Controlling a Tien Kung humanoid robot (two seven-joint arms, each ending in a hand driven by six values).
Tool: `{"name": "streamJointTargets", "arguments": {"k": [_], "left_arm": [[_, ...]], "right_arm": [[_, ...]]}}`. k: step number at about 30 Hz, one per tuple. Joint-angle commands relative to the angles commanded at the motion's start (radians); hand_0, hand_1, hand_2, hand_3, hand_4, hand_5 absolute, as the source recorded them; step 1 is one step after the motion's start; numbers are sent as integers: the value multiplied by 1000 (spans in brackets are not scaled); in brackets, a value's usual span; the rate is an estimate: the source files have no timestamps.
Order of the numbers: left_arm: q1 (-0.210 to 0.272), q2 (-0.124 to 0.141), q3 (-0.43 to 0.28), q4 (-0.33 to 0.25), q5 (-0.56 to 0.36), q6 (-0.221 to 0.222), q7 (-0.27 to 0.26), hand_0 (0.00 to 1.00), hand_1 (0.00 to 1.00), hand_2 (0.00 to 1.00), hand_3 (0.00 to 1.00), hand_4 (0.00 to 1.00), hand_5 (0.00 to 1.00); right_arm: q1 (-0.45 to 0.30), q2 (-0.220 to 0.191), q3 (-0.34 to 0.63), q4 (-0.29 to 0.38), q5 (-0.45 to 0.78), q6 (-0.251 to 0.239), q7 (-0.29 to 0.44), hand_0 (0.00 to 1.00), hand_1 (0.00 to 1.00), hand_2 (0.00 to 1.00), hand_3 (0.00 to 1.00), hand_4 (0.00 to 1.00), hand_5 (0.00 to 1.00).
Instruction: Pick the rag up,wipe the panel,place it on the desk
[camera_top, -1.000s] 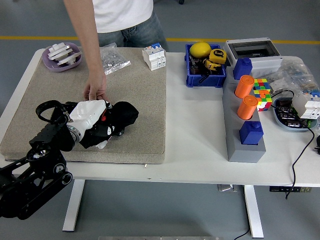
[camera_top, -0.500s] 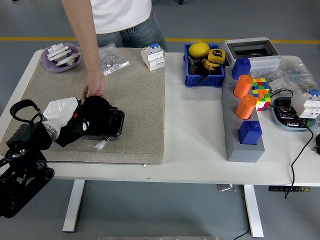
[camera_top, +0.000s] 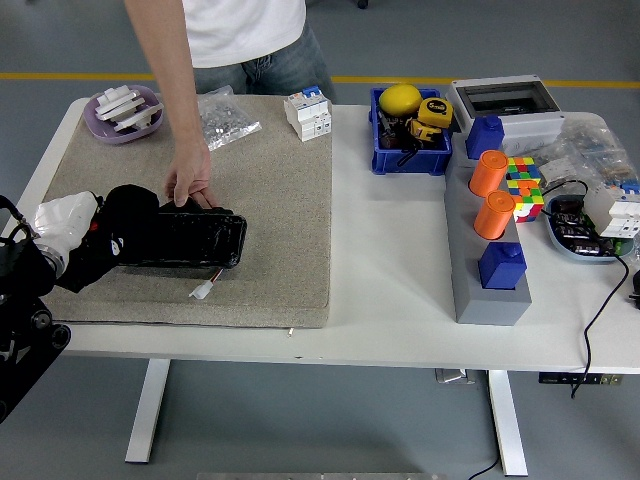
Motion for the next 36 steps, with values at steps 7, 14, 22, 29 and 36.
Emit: {"name": "streamJointTargets", "arguments": {"k": [7,14,22,29,36], "left_arm": [[3,-1,-41,22,9,-5,7,240,262,533,463,115,2],[5,2,-53,26,9,1,2,237,263,534,463,116,2],[-16,-14,-28,29,1,7,-1,236,262,533,461,113,2],[-37,-32,22,9,-18,8,-1,237,262,532,460,110,2],[-53,-50,100,-27,-32,7,5,236,264,532,462,117,2]], "right_arm": [[-2,0,-1,1,-9,1,-1,763,648,690,732,998,643],[-3,0,-1,2,-11,1,-2,763,648,691,731,998,643],[0,0,-3,3,-11,1,-1,763,649,690,732,998,644],[0,-1,-5,3,-10,1,-2,762,648,690,731,998,644],[-1,-1,-7,3,-9,1,-2,763,648,690,732,998,646]]}}
